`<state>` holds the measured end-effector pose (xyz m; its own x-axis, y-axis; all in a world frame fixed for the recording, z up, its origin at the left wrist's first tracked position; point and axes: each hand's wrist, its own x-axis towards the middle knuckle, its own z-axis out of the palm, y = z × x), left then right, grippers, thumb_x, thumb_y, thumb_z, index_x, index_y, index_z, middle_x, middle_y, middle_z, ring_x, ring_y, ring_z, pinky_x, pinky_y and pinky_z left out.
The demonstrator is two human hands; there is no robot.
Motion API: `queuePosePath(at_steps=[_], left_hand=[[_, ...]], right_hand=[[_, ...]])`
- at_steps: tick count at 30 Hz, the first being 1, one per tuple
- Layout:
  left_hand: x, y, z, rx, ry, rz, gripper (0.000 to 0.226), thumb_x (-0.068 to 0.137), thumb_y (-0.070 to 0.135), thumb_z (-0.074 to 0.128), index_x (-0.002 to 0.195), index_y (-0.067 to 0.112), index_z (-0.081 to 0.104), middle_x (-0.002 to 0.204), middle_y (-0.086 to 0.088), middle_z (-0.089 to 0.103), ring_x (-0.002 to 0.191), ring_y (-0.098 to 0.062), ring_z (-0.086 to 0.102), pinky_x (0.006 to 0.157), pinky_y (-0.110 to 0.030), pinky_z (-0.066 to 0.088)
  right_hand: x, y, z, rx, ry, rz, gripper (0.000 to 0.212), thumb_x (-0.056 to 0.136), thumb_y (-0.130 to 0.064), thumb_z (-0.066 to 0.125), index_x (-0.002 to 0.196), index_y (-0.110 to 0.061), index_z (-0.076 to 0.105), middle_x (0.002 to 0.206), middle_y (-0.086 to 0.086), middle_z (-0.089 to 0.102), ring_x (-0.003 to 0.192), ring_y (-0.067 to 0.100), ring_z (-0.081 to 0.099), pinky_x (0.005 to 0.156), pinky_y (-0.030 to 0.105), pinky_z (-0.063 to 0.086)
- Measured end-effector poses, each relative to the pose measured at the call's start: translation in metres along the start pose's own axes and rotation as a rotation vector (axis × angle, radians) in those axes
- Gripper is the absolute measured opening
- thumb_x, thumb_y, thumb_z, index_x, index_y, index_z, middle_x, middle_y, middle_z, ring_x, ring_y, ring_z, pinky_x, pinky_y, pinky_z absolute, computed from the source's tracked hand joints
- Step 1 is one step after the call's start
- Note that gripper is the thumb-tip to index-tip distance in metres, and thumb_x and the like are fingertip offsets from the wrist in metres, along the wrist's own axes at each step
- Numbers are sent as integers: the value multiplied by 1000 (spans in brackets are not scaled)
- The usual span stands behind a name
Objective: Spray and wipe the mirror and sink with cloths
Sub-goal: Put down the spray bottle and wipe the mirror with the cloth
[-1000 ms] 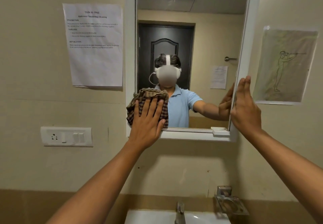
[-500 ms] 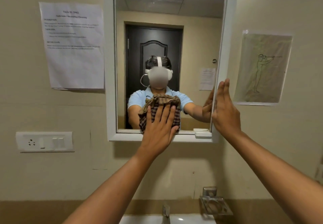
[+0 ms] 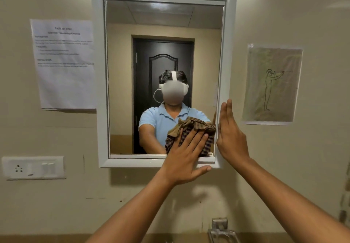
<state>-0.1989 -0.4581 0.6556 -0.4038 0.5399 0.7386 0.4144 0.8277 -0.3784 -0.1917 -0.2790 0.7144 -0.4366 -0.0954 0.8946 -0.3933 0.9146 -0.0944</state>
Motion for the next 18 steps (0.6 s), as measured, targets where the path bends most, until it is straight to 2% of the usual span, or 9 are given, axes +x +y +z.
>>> queuePosePath(at_steps=[2,5,10,13,16,18], left_hand=[[-7,-8,2,10,-12,18,87,90,72,36,155,16,21,163,-3,17,152,-18,5,120,-43,6],[-17,-17,4,32,-49,10,79,94,64,36,156,17,20,162,-4,20,151,-20,8,117,-47,16],[-34,-30,0,86,-44,35,66,100,50,40,153,14,27,159,-8,28,149,-25,19,113,-50,20],[-57,-42,5,133,-29,63,59,100,39,46,150,12,32,157,-10,31,147,-28,22,111,-54,25],[-88,-56,11,198,-64,47,67,93,20,54,153,12,25,159,-10,25,149,-29,17,109,-57,25],[-105,-68,11,248,-73,-5,78,86,9,47,156,13,13,162,-9,16,151,-29,6,108,-59,25]], right_hand=[[-1,-1,-1,21,-8,2,77,93,-5,45,155,-13,1,163,2,-7,70,29,59,44,22,24],[0,0,-2,39,-21,1,80,93,-11,49,155,-14,-2,163,0,-9,72,28,59,42,22,25],[-1,1,-4,62,-19,-11,83,93,-10,51,155,-14,-3,162,-2,-12,80,29,61,43,30,43],[-4,1,-7,79,-36,-10,81,93,-10,48,155,-16,-3,161,-4,-13,81,31,61,45,31,44],[-6,-1,-7,86,-50,6,82,92,-9,49,155,-16,-3,161,-6,-15,84,31,61,47,27,40],[-6,-2,-5,94,-58,17,84,91,-10,50,155,-16,-3,161,-4,-14,84,30,61,47,24,35]])
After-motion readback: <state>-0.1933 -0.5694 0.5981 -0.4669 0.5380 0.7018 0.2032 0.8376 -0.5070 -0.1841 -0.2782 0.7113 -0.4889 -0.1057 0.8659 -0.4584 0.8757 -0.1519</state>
